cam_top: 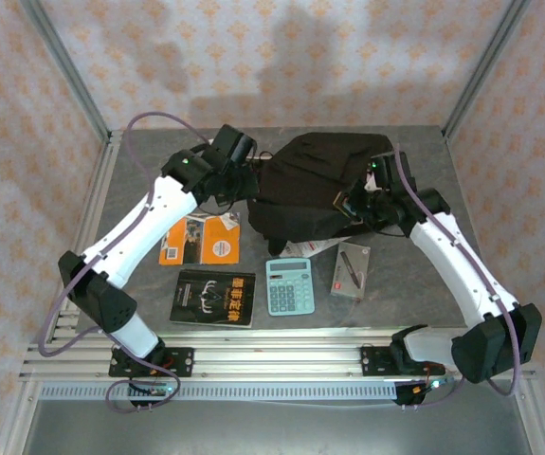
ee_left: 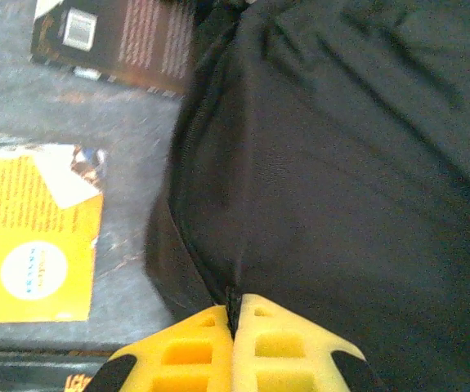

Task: Pack the student bag
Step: Unzip the student bag at the top-right of the table.

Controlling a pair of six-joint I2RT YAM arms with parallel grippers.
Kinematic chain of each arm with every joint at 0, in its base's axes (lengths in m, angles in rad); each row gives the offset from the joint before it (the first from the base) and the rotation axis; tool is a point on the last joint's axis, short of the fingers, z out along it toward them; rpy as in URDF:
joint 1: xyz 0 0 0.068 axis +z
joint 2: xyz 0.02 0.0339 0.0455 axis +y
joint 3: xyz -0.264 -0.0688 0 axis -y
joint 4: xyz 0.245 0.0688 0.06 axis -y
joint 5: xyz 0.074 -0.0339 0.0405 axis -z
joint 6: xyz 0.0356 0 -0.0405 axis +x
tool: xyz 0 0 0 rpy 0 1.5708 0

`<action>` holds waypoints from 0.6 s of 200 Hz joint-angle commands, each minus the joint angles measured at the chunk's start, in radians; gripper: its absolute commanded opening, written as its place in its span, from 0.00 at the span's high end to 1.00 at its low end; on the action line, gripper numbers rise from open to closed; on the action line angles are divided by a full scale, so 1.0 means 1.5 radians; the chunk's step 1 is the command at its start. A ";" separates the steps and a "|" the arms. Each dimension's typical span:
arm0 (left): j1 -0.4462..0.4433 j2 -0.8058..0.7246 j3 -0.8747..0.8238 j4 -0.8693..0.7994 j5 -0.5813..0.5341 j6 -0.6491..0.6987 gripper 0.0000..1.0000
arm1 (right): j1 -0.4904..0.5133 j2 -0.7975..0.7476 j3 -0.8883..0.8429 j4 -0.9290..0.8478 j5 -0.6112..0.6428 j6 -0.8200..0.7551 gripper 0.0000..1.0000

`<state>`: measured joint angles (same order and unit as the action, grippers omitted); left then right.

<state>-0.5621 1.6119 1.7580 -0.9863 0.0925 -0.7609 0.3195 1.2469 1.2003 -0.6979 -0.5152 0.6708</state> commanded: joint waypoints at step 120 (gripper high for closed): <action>-0.121 -0.049 -0.076 0.070 0.021 -0.040 1.00 | -0.061 0.075 0.069 -0.147 0.251 -0.106 0.97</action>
<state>-0.7158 1.4975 1.5646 -0.9272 0.1211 -0.8070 0.2577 1.3560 1.2453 -0.8585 -0.3691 0.5282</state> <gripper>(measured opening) 0.043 0.062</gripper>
